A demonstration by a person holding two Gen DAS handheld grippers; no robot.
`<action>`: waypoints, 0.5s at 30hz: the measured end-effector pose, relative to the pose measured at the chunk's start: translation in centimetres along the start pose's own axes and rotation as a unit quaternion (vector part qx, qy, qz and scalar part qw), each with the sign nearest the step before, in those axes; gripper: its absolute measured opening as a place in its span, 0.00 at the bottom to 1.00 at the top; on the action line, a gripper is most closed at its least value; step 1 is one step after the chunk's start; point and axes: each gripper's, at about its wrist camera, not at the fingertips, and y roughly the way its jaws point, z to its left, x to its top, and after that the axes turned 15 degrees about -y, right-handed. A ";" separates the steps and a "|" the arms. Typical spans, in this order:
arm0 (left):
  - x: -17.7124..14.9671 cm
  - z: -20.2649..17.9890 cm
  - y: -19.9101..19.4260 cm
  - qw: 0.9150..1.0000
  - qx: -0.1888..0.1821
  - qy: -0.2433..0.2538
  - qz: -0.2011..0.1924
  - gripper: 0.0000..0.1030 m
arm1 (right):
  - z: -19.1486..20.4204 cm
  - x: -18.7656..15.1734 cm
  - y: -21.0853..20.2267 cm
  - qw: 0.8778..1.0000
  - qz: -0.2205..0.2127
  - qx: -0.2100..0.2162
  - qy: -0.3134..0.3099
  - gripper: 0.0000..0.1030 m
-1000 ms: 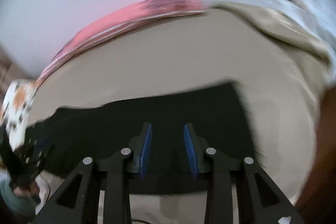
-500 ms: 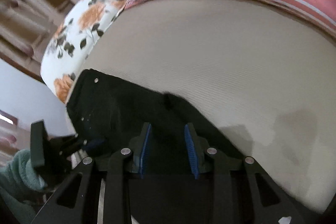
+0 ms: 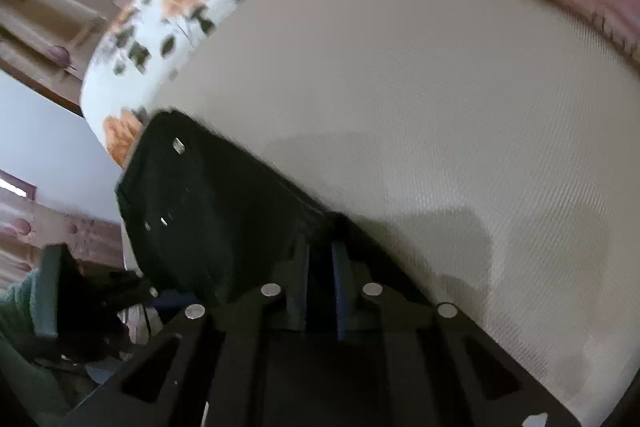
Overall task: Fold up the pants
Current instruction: 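Release the trousers and smooth the fold with the right gripper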
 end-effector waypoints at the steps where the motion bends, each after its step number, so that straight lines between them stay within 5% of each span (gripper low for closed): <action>1: 0.0 0.1 0.0 1.000 -0.001 0.000 -0.001 0.29 | 0.1 0.5 0.0 1.000 -0.004 -0.010 -0.002 0.08; 4: -0.3 0.0 -0.1 1.000 0.001 0.007 -0.006 0.29 | -0.6 1.0 0.7 0.999 -0.003 -0.052 -0.003 0.06; 10: -0.7 -0.3 -0.3 1.000 0.000 0.011 -0.009 0.29 | -2.4 0.9 2.5 0.998 0.004 -0.055 0.022 0.08; 15: 0.7 -0.2 -0.6 1.000 -0.003 0.004 0.003 0.29 | -2.1 0.3 -2.7 0.993 -0.037 -0.102 0.052 0.21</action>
